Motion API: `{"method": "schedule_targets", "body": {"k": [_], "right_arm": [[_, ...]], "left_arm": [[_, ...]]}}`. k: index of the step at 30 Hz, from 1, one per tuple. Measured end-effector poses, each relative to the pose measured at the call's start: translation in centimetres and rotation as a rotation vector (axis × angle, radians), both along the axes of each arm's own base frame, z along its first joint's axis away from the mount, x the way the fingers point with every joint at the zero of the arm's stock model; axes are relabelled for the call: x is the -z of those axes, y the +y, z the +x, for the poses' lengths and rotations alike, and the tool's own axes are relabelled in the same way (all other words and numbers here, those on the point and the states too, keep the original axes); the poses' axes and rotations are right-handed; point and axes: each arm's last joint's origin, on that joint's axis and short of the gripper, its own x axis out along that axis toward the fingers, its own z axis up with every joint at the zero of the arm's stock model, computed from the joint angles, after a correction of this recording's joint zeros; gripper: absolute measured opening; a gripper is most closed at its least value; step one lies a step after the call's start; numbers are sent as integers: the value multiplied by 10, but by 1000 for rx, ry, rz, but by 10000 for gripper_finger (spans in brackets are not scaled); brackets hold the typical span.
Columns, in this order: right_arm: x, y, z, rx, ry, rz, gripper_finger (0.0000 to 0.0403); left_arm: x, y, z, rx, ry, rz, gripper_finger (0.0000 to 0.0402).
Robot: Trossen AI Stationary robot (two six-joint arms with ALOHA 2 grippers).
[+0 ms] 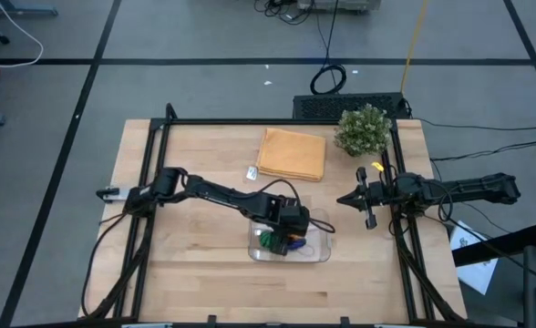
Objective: Pick and placing Produce into tupperware
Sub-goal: Put the croissant into the transparent bin
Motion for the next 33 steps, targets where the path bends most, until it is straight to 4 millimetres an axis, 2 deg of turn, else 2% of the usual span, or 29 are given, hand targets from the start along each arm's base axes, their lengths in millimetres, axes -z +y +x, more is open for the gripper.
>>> {"method": "schedule_targets", "body": {"k": [27, 33], "right_arm": [[0, 0, 0, 0, 0, 1, 0], [0, 0, 0, 0, 0, 1, 0]], "left_arm": [[2, 0, 0, 15, 5, -8, 212], [1, 7, 3, -54, -12, -36, 212]]}}
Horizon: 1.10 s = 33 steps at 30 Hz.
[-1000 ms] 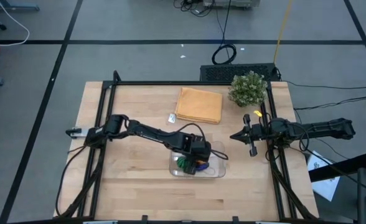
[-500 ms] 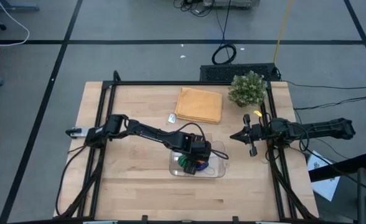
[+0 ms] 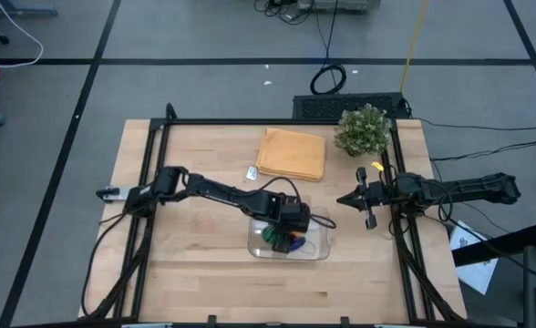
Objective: Pick and placing Produce into tupperware
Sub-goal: Put the croissant into the transparent bin
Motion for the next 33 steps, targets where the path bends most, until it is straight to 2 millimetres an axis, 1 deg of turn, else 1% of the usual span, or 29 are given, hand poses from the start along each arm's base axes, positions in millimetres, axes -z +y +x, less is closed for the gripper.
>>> {"method": "schedule_targets", "body": {"k": [5, 15, 23, 33], "right_arm": [[0, 0, 0, 0, 0, 0, 0], [0, 0, 0, 0, 0, -1, 0], [0, 0, 0, 0, -1, -4, 0], [0, 0, 0, 0, -1, -5, 0]], "left_arm": [[0, 2, 0, 0, -2, 10, 212], [1, -6, -2, 23, 4, 96, 212], [1, -7, -2, 30, 3, 97, 212], [1, 5, -1, 6, 14, 44, 212]]}}
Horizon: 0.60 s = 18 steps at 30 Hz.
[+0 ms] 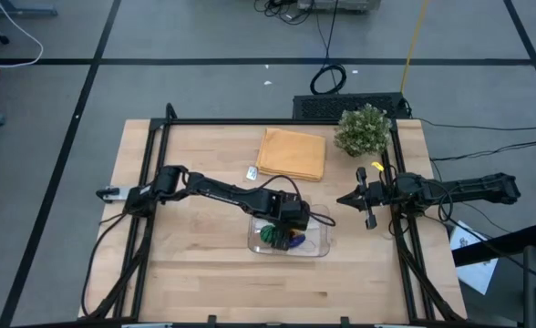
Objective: Pick and placing Produce into tupperware
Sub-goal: Put the croissant into the transparent bin, then return to Home Position
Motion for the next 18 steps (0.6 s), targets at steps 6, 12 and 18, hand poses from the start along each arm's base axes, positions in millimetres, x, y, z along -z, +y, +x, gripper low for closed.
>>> {"method": "schedule_targets", "body": {"k": [6, 12, 18], "right_arm": [[0, 0, 0, 0, 0, -4, 0], [0, 0, 0, 0, -1, -10, 0], [0, 0, 0, 0, -2, -10, 0]], "left_arm": [[0, 0, 0, 1, 0, 0, 219], [0, 0, -1, -3, 8, -6, 225], [0, 1, 0, -4, 10, -28, 242]]}}
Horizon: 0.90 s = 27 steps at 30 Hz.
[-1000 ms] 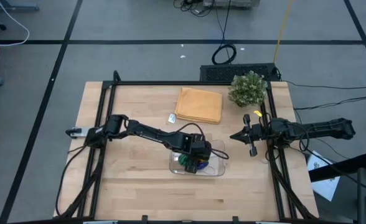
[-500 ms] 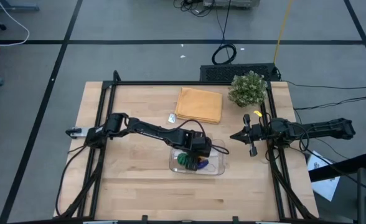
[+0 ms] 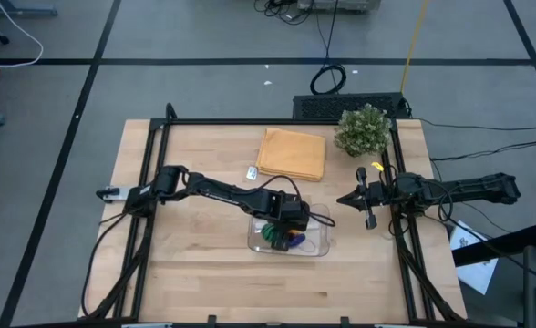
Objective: Pick and placing Produce into tupperware
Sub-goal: Return to Home Position
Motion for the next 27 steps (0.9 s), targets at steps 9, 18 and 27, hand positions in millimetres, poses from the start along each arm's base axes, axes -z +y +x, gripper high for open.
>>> {"method": "schedule_targets", "body": {"k": [9, 18, 27], "right_arm": [[0, 0, 0, 0, 0, 2, 0], [0, 0, 0, 0, 0, 3, 0], [0, 0, 0, 0, 1, 11, 0]], "left_arm": [[0, 1, 0, -1, -3, 8, 248], [-10, 2, 1, 7, 11, 68, 248], [-41, 0, 2, 14, 34, 138, 241]]}}
